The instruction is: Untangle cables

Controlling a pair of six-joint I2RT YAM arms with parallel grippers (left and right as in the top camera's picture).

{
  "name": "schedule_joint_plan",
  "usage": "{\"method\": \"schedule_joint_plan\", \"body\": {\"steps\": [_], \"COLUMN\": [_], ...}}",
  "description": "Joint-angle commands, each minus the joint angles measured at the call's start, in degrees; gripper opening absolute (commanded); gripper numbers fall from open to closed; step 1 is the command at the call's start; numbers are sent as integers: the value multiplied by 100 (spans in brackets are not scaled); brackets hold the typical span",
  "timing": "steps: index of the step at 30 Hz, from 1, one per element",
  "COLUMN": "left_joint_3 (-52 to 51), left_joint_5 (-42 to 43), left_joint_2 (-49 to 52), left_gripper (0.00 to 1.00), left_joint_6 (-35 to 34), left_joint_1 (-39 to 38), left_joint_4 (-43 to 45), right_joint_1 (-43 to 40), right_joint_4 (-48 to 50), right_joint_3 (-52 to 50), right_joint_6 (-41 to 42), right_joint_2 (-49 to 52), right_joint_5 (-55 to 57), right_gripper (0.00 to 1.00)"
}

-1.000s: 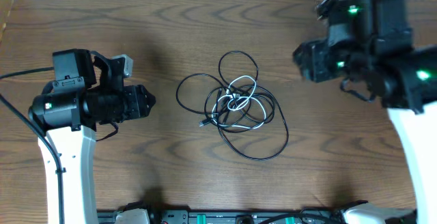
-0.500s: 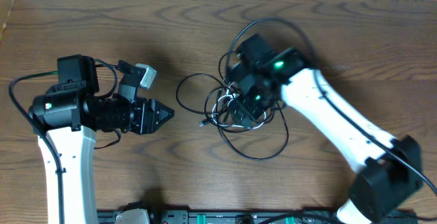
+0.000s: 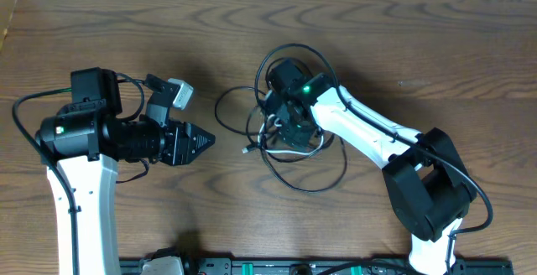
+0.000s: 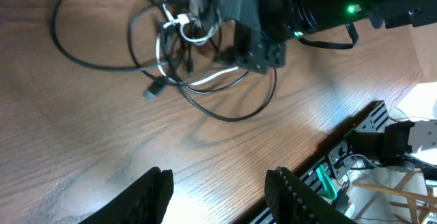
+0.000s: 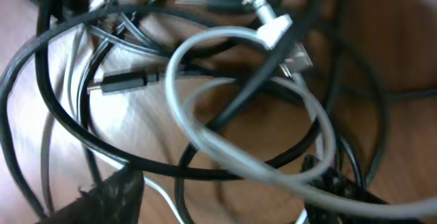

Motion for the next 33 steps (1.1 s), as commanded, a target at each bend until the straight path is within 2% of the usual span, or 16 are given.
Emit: {"method": "schedule_joint_plan", "body": {"steps": [1, 8, 12, 17, 20, 29, 30, 33], "left_joint_3": [52, 52, 52, 52, 52, 52, 52, 52], "left_joint_5": [96, 96, 96, 96, 94, 96, 96, 96], "left_joint_2": [-46, -46, -46, -46, -46, -46, -46, -46], "left_gripper": [50, 50, 50, 50, 50, 50, 50, 50], "left_joint_6": [160, 160, 160, 160, 160, 160, 160, 160], "left_joint_1": [-13, -13, -13, -13, -13, -13, -13, -13], "left_joint_4": [-22, -22, -20, -20, -20, -22, -22, -37], "right_joint_1": [11, 13, 11, 15, 15, 63, 76, 105], "right_joint_4": [348, 745, 1360, 1663, 1759, 1978, 1978, 1956], "right_joint_3": [11, 11, 11, 11, 11, -4, -4, -7], "right_joint_6": [1036, 3298, 3491, 4944, 5794, 6019, 6019, 6019], "right_joint_2": [9, 9, 9, 9, 9, 37, 55, 92], "right_joint_5": [68, 31, -304, -415, -748, -402, -372, -245], "right_gripper": [68, 64, 65, 51, 52, 51, 49, 32]}}
